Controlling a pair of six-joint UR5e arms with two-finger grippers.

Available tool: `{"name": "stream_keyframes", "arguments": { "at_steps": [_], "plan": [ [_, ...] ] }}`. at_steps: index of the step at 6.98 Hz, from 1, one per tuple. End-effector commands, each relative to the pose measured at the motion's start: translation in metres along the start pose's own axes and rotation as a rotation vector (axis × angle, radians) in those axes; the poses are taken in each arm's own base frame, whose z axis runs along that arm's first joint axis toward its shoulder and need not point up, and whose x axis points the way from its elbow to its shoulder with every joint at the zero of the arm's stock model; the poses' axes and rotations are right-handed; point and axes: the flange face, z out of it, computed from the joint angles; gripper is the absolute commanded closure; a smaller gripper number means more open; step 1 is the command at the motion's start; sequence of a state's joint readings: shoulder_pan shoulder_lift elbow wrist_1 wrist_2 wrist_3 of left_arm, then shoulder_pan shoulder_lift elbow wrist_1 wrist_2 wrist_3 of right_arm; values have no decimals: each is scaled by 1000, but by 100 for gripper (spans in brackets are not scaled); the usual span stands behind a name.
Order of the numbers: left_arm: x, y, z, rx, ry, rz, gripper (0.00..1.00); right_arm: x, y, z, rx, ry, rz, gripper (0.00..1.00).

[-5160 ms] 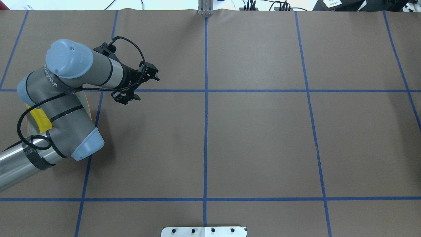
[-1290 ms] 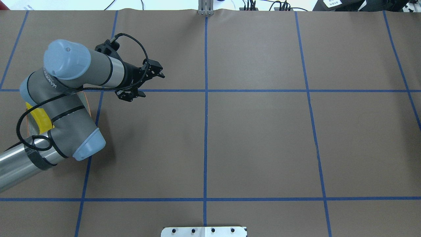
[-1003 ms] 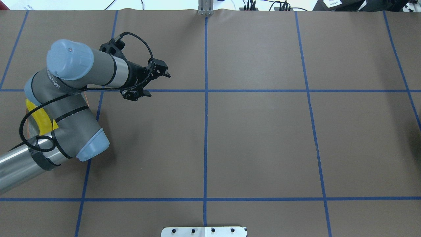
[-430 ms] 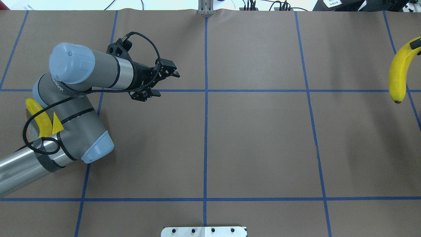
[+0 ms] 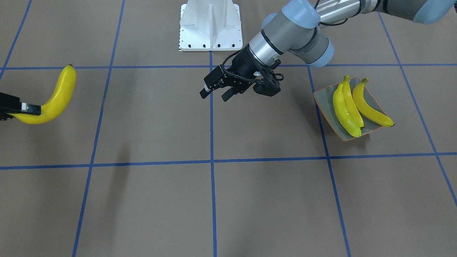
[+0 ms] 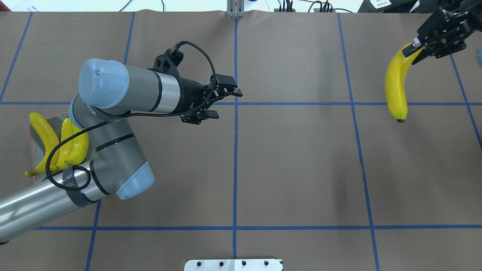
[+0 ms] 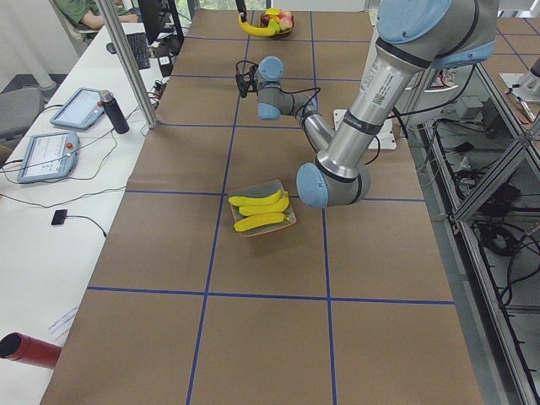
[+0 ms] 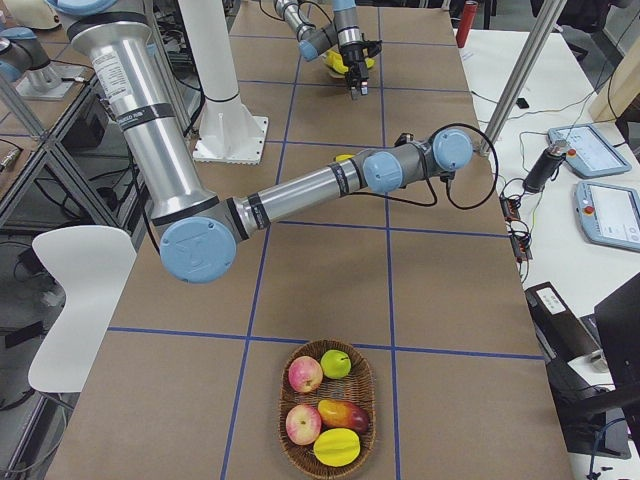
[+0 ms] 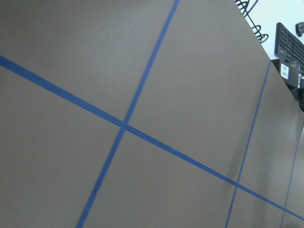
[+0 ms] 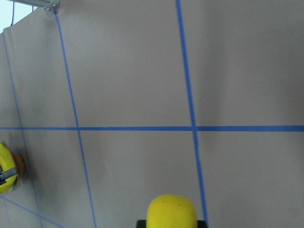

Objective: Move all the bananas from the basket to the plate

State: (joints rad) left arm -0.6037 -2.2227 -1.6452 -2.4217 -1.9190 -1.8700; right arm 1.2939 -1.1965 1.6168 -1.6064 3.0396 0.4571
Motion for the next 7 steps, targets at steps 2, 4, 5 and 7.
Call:
{"name": "stream_keyframes", "arguments": {
  "at_steps": [2, 4, 5, 7],
  "plan": [
    [26, 43, 1, -70, 53, -14, 0, -56, 4, 56, -89, 3, -98, 100],
    [23, 57, 7, -93, 49, -17, 0, -81, 2, 77, -117, 7, -99, 100],
    [21, 57, 8, -94, 45, -28, 0, -101, -2, 83, -104, 39, -54, 100],
    [19, 61, 11, -101, 42, -28, 0, -126, -8, 96, -96, 70, -20, 100]
  ]
}}
